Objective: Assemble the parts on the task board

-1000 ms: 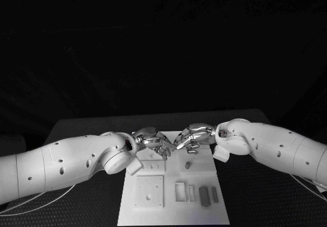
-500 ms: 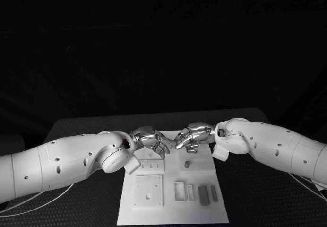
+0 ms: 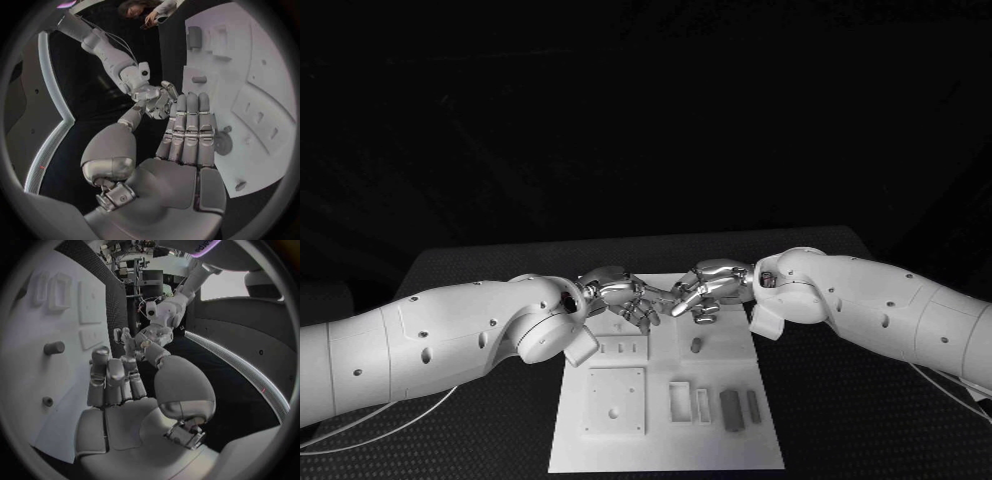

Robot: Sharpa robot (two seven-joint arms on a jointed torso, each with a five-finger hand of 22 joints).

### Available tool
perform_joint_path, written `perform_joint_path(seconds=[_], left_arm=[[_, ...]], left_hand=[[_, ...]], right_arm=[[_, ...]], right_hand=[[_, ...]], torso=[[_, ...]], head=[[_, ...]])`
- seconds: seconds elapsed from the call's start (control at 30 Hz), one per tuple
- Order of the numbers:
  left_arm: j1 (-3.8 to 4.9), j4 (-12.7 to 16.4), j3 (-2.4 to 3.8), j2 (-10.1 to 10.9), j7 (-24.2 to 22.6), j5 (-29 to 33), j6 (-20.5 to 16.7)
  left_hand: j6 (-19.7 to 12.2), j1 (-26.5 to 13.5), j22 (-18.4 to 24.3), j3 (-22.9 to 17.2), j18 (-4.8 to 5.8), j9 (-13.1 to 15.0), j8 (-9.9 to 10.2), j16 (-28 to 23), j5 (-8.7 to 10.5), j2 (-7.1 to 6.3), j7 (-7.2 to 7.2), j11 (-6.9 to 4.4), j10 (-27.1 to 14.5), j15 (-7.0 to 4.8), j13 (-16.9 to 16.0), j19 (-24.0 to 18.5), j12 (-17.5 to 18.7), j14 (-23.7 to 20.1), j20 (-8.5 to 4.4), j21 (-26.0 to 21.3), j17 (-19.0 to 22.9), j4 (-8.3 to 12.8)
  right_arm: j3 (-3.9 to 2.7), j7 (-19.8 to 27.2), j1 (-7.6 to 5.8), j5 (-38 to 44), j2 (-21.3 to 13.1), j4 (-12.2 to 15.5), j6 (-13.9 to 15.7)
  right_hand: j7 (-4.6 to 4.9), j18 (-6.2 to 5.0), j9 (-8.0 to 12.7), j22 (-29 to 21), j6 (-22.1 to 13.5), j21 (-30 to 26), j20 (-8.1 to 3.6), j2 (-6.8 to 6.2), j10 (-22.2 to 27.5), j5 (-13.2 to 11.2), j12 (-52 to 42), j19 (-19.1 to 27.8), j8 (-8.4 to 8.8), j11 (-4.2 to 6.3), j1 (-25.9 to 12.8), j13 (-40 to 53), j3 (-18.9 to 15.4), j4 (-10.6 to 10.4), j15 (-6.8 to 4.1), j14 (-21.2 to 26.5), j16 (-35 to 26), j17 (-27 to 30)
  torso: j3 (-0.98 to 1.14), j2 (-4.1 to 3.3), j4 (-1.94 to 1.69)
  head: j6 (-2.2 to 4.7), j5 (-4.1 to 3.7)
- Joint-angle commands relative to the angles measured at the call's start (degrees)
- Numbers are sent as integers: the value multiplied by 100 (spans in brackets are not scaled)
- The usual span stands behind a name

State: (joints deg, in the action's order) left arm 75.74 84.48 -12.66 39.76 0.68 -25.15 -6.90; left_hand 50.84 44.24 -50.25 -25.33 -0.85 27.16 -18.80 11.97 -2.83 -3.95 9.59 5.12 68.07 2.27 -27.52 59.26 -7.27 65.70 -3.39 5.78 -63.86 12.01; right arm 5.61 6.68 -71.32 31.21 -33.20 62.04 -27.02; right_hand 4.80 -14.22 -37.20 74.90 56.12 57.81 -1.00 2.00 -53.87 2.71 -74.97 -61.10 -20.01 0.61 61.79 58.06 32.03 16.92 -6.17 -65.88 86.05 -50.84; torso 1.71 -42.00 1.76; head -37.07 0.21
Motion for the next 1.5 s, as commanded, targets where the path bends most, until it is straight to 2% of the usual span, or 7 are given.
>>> perform_joint_path(seconds=[0.03,0.27,0.43,0.53,0.97,1.37,1.5], left_arm=[[8,18,7,-32,5,14,4],[8,25,7,-52,-8,13,-26],[10,35,8,-86,-13,-14,-29],[10,51,8,-105,-16,-49,-59],[10,80,9,-123,-7,-154,-64],[10,83,9,-115,-28,-145,-57],[9,86,9,-127,-14,-71,-38]], left_hand=[[21,51,-8,-51,3,8,-7,-39,-6,110,-38,-11,-16,4,-10,-28,-11,0,3,-33,-8,33],[80,197,-30,-95,11,29,-37,-49,-8,334,-61,-29,28,11,-37,-25,-40,1,12,-47,-24,178],[216,377,-54,-154,17,72,-106,-52,-15,528,-134,-70,115,8,-70,-17,-88,19,10,-57,-39,352],[287,489,-69,-194,20,93,-137,-54,-18,586,-177,-97,171,5,-89,-5,-117,31,6,-60,-45,422],[485,1191,-132,-613,45,182,-219,-58,-6,495,-270,-184,366,-5,-169,21,-204,83,-1,-87,-82,446],[518,1438,-161,-753,63,218,-227,-68,-7,566,-297,-198,405,-5,-183,13,-205,89,-3,-106,-96,450],[454,1329,-173,-686,80,213,-184,-76,-3,469,-240,-162,348,6,-170,1,-163,85,7,-117,-101,401]], right_arm=[[1,-19,4,60,26,18,-229],[1,-61,4,108,70,-21,-204],[3,-93,4,160,120,-47,-179],[4,-98,4,189,136,-50,-169],[5,-135,4,239,157,-72,-115],[6,-134,6,241,156,-108,-100],[6,-133,6,241,165,-102,-105]], right_hand=[[74,-78,-36,91,108,-34,4,50,50,19,6,32,-23,-6,12,5,39,-10,-20,38,30,-9],[74,-78,-40,92,107,-33,4,47,50,19,5,32,-24,-6,13,6,38,-11,-20,38,32,-11],[75,-77,-43,92,106,-33,4,46,50,19,5,31,-24,-6,12,6,37,-12,-20,38,33,-11],[75,-77,-45,92,106,-32,4,46,50,19,5,31,-24,-6,12,6,37,-13,-20,39,33,-12],[76,-77,-53,92,101,-33,5,48,51,19,7,31,-23,-7,11,5,37,-15,-19,41,33,-13],[77,-78,-60,91,96,-35,6,53,52,19,10,32,-21,-8,11,4,38,-15,-19,44,32,-13],[77,-78,-64,91,93,-36,6,56,53,19,11,33,-20,-8,12,4,39,-15,-19,45,31,-13]], torso=[[-1,4,1],[-2,8,-1],[-5,4,-2],[-5,3,-5],[-2,7,-1],[2,5,2],[4,6,-1]], head=[[-7,-1],[-13,-2],[-23,2],[-26,2],[-48,1],[-40,2],[-35,2]])
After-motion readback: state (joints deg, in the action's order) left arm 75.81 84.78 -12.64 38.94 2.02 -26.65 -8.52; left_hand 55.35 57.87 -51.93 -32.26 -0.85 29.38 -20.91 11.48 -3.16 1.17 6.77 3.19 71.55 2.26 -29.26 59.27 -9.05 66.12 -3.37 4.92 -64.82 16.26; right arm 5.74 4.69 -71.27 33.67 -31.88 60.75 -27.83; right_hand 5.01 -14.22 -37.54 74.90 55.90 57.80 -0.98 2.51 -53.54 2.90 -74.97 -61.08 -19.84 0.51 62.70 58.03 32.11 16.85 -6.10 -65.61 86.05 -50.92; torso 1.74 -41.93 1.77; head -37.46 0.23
